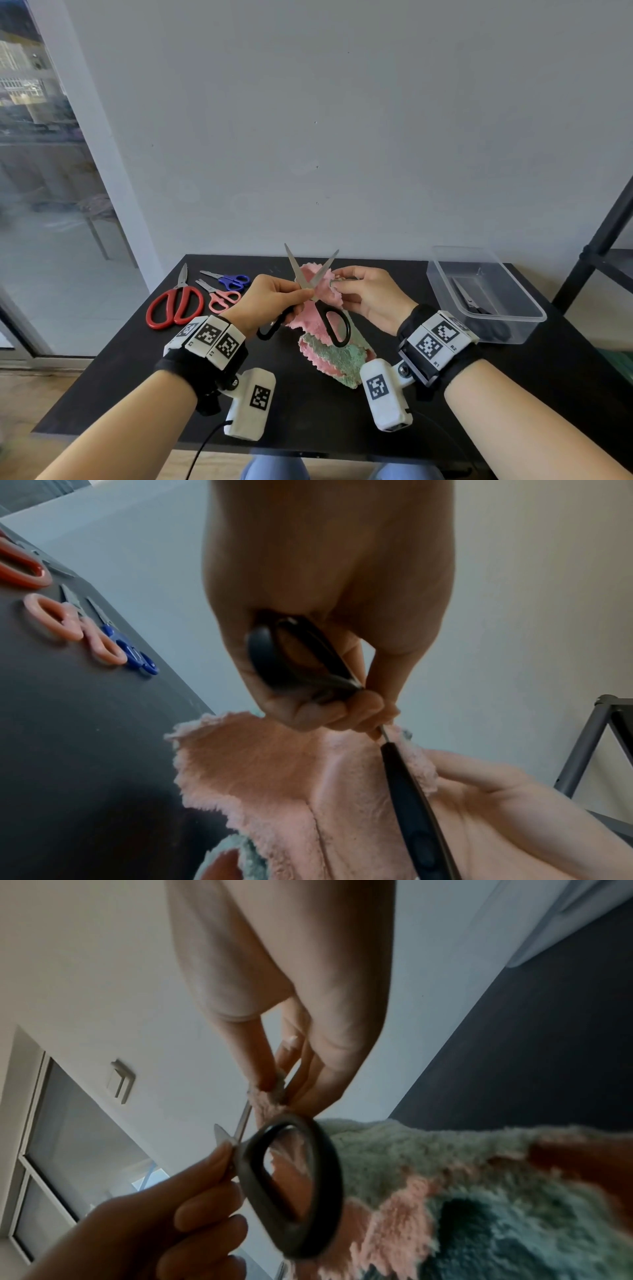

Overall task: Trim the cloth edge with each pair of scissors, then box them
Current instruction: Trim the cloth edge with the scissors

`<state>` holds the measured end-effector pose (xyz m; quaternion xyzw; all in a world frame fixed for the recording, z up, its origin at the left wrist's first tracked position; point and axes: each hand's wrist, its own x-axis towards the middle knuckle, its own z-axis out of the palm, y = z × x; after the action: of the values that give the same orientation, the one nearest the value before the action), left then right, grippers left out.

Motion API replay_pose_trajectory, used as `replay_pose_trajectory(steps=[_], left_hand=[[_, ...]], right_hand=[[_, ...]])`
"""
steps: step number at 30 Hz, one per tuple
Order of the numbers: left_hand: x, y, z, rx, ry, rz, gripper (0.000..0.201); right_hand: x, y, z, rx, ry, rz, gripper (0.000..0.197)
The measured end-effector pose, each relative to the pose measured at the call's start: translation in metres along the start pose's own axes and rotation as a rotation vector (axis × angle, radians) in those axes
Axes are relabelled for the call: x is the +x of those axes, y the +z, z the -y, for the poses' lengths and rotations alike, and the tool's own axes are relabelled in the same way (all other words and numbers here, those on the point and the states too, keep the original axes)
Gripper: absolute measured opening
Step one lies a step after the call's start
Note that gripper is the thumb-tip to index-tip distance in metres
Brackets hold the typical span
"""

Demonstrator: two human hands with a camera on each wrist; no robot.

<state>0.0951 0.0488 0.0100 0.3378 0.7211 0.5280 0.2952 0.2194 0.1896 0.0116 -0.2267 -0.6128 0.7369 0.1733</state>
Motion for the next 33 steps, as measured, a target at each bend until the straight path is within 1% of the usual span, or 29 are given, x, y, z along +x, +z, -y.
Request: replay_pose_trajectory(steps=[3, 5, 6, 10, 14, 16, 18, 20, 25, 27, 30, 33], left_hand=[[0.001, 0.001, 0.001, -0.023, 0.002, -0.027, 0.026], [0.001, 0.0, 0.001, -0.027, -0.002, -0.03, 0.026], [0.001, 0.0, 0.0, -0.025, -0.003, -0.025, 0.024], [0.0, -0.001, -0.001, -0.018, 0.0, 0.003, 0.017], [0.001, -0.002, -0.002, -0.014, -0.008, -0.023, 0.021], [0.001, -0.003, -0.001, -0.007, -0.011, -0.032, 0.023], [0.001, -0.003, 0.0, 0.003, -0.003, -0.021, 0.02], [0.001, -0.002, 0.0, 0.013, 0.004, -0.011, 0.018], [0.003, 0.001, -0.001, 0.104, 0.032, -0.006, 0.017], [0.003, 0.003, -0.002, 0.136, 0.047, -0.003, 0.014], [0.003, 0.007, -0.002, 0.126, 0.043, -0.012, 0.013], [0.003, 0.007, -0.003, 0.102, 0.028, -0.012, 0.013]], right_hand=[[-0.001, 0.001, 0.002, 0.082, 0.03, 0.039, 0.015], [-0.001, 0.001, 0.002, 0.143, 0.073, 0.056, 0.024], [-0.001, 0.0, 0.002, 0.159, 0.087, 0.06, 0.025], [-0.002, 0.001, 0.003, 0.194, 0.08, 0.07, 0.016], [-0.002, 0.001, 0.005, 0.254, 0.066, 0.086, 0.019], [-0.003, 0.003, 0.004, 0.197, 0.039, 0.071, 0.019], [-0.004, 0.007, 0.003, 0.096, 0.023, 0.033, 0.016], [-0.003, 0.01, 0.001, 0.034, 0.022, -0.006, 0.019], [0.004, 0.015, -0.005, -0.072, 0.035, -0.093, 0.039], [0.006, 0.016, -0.007, -0.065, 0.045, -0.151, 0.049], [0.011, 0.017, -0.009, -0.013, 0.085, -0.214, 0.071], [0.016, 0.017, -0.006, -0.042, 0.09, -0.248, 0.084]])
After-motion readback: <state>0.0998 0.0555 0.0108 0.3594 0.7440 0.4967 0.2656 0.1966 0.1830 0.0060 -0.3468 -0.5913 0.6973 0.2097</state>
